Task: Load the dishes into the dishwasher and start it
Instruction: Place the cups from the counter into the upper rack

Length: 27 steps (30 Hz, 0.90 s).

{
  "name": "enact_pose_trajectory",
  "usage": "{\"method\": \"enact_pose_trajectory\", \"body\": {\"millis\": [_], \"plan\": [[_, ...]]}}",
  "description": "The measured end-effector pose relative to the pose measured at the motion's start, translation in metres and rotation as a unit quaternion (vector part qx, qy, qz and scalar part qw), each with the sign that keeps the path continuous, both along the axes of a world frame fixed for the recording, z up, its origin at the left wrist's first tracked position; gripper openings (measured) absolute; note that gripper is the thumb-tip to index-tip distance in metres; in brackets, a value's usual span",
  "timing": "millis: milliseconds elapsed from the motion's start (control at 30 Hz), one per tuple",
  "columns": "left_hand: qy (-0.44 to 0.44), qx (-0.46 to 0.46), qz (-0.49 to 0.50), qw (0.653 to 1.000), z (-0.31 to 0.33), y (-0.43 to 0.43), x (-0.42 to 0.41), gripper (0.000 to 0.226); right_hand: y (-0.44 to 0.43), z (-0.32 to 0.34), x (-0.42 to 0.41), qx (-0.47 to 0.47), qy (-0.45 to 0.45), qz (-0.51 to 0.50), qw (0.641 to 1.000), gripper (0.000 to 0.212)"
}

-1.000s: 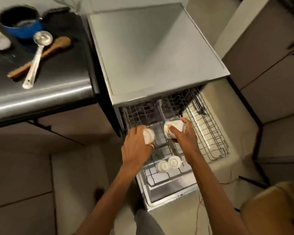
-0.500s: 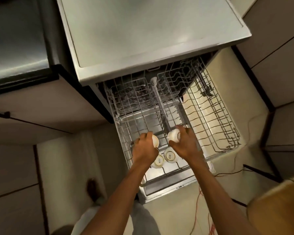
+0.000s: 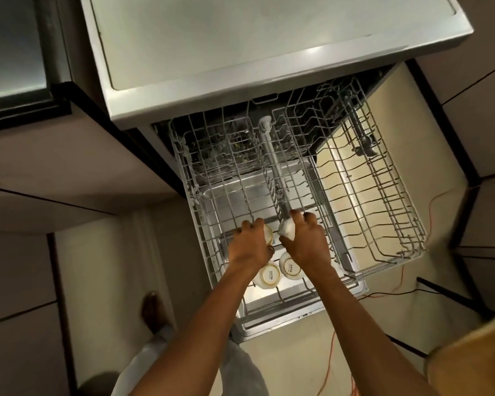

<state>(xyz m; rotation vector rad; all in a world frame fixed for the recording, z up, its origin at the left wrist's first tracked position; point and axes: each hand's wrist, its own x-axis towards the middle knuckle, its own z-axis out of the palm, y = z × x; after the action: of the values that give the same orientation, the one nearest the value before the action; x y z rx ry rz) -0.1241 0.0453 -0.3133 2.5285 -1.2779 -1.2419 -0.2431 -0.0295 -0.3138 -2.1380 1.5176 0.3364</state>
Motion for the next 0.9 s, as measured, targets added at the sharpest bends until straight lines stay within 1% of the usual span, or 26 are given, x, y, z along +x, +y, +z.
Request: {"method": "enact_pose_trajectory", "body": {"millis": [100,200,333,433,567,633,733,833,900], "plan": [[-0.004,0.013,-0.009,1.000,-0.008,0.002,-0.005,0.070,0.008,0.001,0.002,-0.028,0.040,0.031,0.998,0.071],[-0.004,0.018,-0.011,1.000,-0.011,0.002,-0.007,0.071,0.012,0.000,0.005,-0.045,0.056,0.041,0.997,0.077],[0.000,0.016,-0.002,1.000,-0.013,0.004,-0.008,0.071,0.017,0.002,0.013,-0.050,0.073,0.009,0.996,0.073],[0.004,0.016,0.006,1.000,-0.015,0.005,-0.007,0.073,0.020,0.002,0.020,-0.027,0.074,-0.035,0.996,0.071],[0.020,0.016,0.014,1.000,-0.015,0.006,-0.006,0.075,0.019,-0.001,0.020,-0.013,0.080,-0.037,0.996,0.081],[0.026,0.015,0.015,0.999,-0.015,0.006,-0.006,0.076,0.018,0.004,0.014,-0.027,0.063,-0.061,0.996,0.081],[0.034,0.016,0.015,0.999,-0.015,0.007,-0.005,0.077,0.018,0.012,0.003,-0.062,0.031,-0.100,0.993,0.074],[0.036,0.014,0.015,0.999,-0.015,0.007,-0.005,0.077,0.016,0.009,-0.001,-0.044,0.043,-0.080,0.995,0.071],[0.035,0.009,0.014,0.999,-0.014,0.007,-0.005,0.077,0.012,0.002,0.003,-0.023,0.059,-0.054,0.997,0.075]]}}
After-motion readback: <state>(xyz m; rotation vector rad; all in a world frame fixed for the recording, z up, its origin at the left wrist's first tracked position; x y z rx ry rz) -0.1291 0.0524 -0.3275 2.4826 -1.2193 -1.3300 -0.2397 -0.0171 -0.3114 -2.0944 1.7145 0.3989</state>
